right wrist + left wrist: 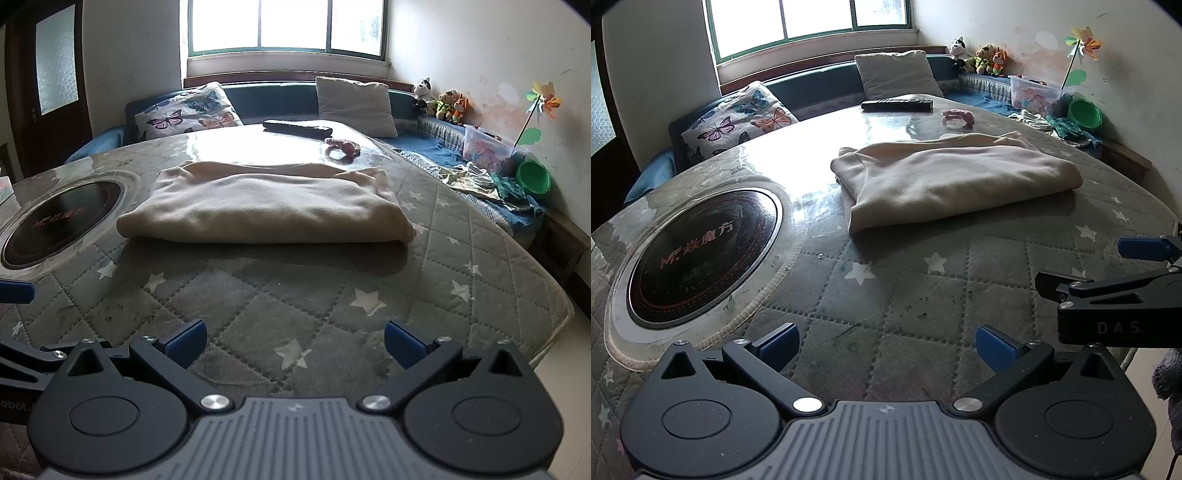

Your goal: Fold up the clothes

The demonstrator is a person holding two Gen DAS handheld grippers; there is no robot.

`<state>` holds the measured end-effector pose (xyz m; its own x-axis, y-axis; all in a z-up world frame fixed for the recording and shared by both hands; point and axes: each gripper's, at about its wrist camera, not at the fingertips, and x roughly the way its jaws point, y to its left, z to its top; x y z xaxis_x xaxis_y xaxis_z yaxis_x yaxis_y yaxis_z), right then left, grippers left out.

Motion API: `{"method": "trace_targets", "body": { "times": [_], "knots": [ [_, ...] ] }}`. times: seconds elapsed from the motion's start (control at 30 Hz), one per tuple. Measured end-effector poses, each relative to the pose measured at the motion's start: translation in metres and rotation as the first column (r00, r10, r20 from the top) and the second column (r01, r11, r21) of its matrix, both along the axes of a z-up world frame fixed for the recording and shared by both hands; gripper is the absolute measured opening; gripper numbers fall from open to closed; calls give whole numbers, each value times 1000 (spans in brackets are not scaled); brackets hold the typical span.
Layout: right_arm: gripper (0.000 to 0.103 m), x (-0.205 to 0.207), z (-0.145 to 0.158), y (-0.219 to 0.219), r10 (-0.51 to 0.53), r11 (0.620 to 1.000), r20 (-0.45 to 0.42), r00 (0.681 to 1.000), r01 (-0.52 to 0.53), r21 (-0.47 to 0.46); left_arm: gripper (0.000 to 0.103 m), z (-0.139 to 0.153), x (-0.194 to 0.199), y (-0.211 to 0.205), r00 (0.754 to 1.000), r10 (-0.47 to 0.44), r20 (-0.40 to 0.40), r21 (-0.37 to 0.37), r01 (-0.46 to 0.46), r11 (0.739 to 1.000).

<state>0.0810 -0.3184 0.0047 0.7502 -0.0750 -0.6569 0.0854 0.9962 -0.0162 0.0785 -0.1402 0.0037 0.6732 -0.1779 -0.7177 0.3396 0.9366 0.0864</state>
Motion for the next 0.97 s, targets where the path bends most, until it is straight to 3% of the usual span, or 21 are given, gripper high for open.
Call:
{"method": "trace_targets", "body": {
  "times": [0.97],
  "knots": [
    [103, 1, -3, 0, 1, 1000, -12, 1000, -1, 9, 103, -1, 0, -1, 1000, -2, 2, -2, 2, 1000]
  ]
}}
